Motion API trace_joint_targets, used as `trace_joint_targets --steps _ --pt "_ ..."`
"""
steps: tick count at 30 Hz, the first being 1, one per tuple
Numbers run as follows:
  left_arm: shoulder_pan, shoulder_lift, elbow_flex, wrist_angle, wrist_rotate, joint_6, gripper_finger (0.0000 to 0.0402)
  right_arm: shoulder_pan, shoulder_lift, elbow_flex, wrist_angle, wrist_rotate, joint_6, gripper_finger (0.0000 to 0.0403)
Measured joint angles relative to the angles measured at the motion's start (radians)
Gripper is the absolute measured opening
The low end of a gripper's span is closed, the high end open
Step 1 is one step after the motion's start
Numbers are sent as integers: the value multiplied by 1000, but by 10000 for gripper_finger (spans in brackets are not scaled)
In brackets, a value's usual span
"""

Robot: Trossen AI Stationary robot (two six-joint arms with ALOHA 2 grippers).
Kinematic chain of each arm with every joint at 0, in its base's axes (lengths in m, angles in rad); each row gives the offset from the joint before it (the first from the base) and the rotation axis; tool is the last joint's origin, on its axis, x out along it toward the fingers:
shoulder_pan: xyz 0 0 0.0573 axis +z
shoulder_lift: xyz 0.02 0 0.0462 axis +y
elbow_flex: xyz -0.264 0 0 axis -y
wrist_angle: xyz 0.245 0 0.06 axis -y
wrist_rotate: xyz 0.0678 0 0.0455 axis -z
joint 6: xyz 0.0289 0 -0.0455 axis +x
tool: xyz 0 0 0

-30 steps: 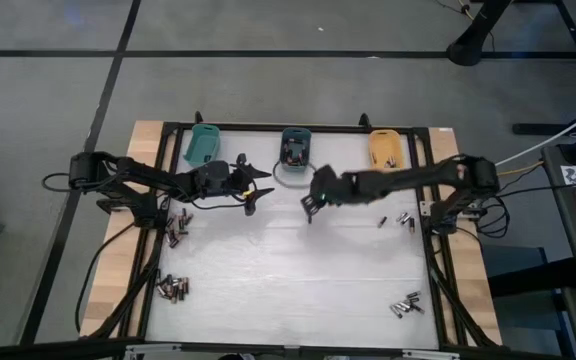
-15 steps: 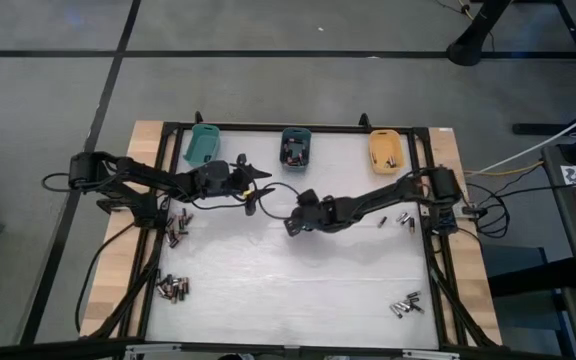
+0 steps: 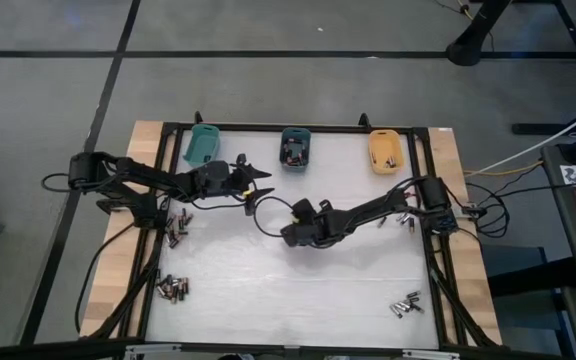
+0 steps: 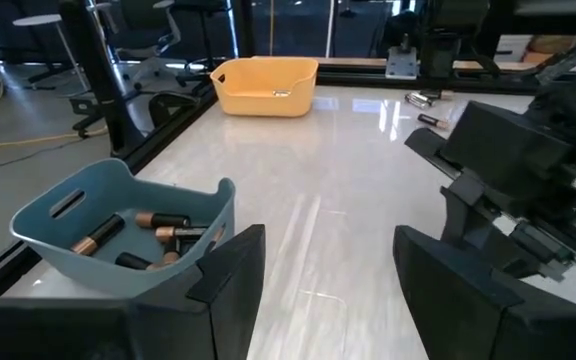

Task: Sort batteries
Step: Put the brown battery into the green bin

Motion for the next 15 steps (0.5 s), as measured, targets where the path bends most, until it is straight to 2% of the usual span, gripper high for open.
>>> trace_joint_targets --steps 3,5,10,15 --pt "13 -7 0 -30 -8 2 210 -2 1 43 -42 7 -41 35" --pt "33 -30 0 -78 -69 -18 210 -14 -5 83 -103 4 -82 43" --pt "109 -149 0 -304 -239 -78 210 -54 -22 162 -197 -87 -253 17" --pt "183 -260 0 -515 -273 -127 210 -121 -33 219 -175 -193 -413 21"
